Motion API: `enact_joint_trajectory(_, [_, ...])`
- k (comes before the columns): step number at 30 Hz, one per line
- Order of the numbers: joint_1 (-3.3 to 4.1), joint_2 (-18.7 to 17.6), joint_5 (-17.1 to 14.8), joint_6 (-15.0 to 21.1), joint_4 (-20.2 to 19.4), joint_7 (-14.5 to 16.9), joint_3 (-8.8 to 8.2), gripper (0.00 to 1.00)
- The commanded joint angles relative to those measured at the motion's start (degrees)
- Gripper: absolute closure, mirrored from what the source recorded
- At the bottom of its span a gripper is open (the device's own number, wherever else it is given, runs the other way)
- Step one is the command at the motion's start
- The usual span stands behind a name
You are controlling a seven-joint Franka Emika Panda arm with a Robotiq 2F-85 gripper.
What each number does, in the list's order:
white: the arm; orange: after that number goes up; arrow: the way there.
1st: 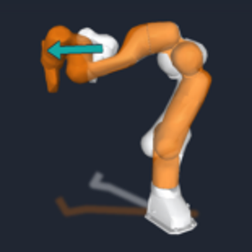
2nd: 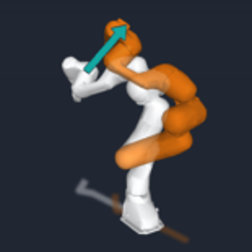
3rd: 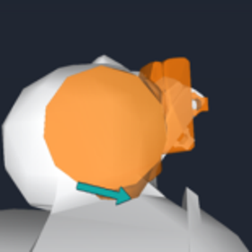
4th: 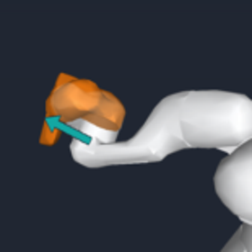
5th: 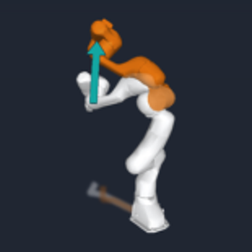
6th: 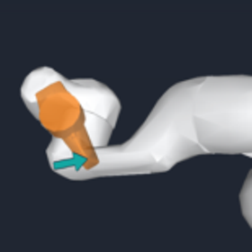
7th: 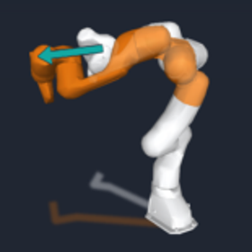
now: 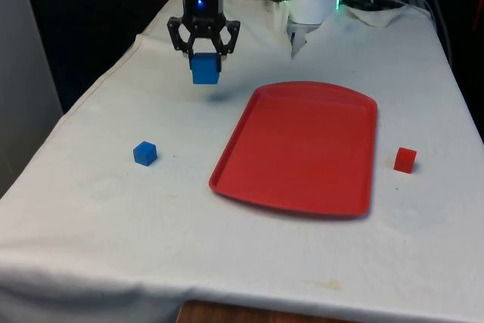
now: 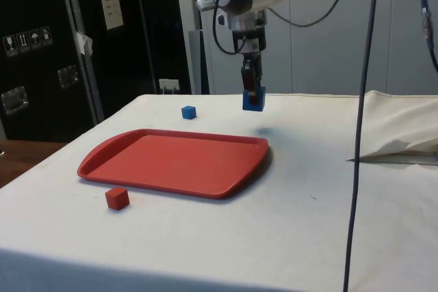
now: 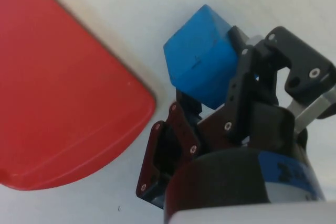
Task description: Pick up the largest block and place it onto the tray.
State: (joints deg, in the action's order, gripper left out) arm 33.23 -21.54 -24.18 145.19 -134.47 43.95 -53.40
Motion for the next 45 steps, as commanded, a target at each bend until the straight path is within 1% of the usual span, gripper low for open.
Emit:
enact_joint_trajectory(1, [0.63, 0.0, 0.1, 0.4, 0.1, -0.9, 0.06, 1.00])
enact_joint_trajectory(2, [0.63, 0.1, 0.1, 0.5, 0.1, -1.0, 0.23, 1.00])
enact_joint_trajectory(3, [0.29, 0.0, -0.1, 0.1, 0.3, -0.7, 0.52, 1.00])
enact_joint_trajectory(4, [0.80, 0.1, 0.1, 0.5, 0.5, -1.5, 0.52, 1.00])
enact_joint_trajectory(10, [1.38, 0.0, 0.3, -0.1, 1.8, -3.2, 1.49, 1.00])
enact_joint_trajectory(11, [1.38, 0.0, 0.3, -0.2, 2.1, -3.5, 1.66, 1.00])
enact_joint_trajectory(12, [0.86, 0.0, -0.1, 0.1, 1.9, -2.8, 2.01, 1.00])
enact_joint_trajectory(13, [1.43, 0.0, 0.4, -0.3, 2.3, -3.7, 1.78, 1.00])
enact_joint_trajectory(17, [1.72, 0.1, 0.5, -0.7, 3.3, -4.8, 2.35, 1.00])
enact_joint_trajectory(21, [2.29, 0.4, 0.9, -1.7, 4.8, -6.1, 2.69, 1.00])
enact_joint_trajectory(22, [1.60, 0.3, 0.0, -1.1, 4.6, -5.2, 3.32, 1.00])
enact_joint_trajectory(23, [2.35, 0.5, 0.9, -1.9, 5.1, -6.3, 2.75, 1.00])
enact_joint_trajectory(25, [2.52, 0.6, 1.1, -2.5, 5.7, -6.7, 2.75, 1.00])
enact_joint_trajectory(26, [2.81, 0.9, 1.4, -3.1, 6.5, -7.3, 2.69, 1.00])
enact_joint_trajectory(29, [3.09, 1.4, 2.4, -4.1, 7.5, -8.5, 2.75, 1.00])
enact_joint_trajectory(30, [2.29, 1.4, 1.7, -3.7, 7.5, -7.7, 3.50, 1.00])
enact_joint_trajectory(31, [2.41, 1.7, 2.1, -4.0, 7.8, -8.1, 3.55, 1.00])
enact_joint_trajectory(32, [3.27, 1.9, 3.4, -4.9, 8.4, -9.7, 3.04, 1.00])
enact_joint_trajectory(34, [3.38, 2.1, 3.8, -5.2, 8.7, -10.2, 3.15, 1.00])
enact_joint_trajectory(35, [3.44, 2.5, 4.5, -5.4, 9.2, -11.2, 3.61, 1.00])
enact_joint_trajectory(39, [3.61, 2.9, 5.8, -5.6, 9.8, -13.4, 4.76, 1.00])
enact_joint_trajectory(40, [2.92, 3.1, 5.0, -5.4, 9.6, -12.3, 5.16, 1.00])
enact_joint_trajectory(41, [3.72, 3.0, 6.2, -5.6, 10.0, -14.0, 5.04, 1.00])
enact_joint_trajectory(42, [3.78, 3.1, 6.7, -5.7, 10.4, -14.9, 5.56, 1.00])
enact_joint_trajectory(45, [3.95, 2.9, 7.2, -5.7, 11.0, -16.4, 6.47, 1.00])
